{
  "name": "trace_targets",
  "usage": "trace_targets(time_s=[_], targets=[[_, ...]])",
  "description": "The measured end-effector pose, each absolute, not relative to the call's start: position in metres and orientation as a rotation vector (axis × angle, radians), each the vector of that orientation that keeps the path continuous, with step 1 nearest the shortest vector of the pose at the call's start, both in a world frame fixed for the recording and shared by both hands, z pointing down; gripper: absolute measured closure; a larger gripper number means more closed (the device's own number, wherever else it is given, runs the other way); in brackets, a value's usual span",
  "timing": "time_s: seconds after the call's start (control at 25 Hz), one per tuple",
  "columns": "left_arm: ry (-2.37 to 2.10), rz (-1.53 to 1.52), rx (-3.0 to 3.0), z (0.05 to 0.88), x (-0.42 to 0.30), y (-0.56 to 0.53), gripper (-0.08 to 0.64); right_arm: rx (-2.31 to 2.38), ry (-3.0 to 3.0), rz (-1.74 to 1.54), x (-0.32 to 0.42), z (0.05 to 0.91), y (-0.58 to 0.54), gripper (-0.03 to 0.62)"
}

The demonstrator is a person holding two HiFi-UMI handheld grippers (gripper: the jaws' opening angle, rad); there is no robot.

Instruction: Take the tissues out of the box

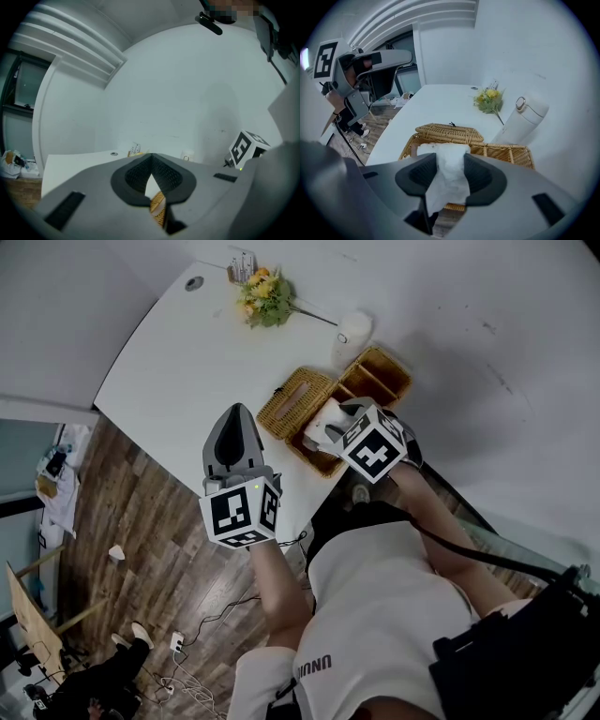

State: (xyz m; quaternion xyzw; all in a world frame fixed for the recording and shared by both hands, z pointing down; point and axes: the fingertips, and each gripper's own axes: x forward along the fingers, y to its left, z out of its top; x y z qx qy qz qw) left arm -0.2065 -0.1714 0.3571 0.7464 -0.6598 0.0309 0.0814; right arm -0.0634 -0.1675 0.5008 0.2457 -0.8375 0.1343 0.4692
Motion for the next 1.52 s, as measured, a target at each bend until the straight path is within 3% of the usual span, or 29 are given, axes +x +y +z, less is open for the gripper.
trace_targets(time_s=[1.52], targets=[[-2.014, 0.114, 2.232, 0.349, -0.204, -0.171, 0.548, 0.685, -2.190, 0.301, -0.061, 0.451, -0.181, 0.396]])
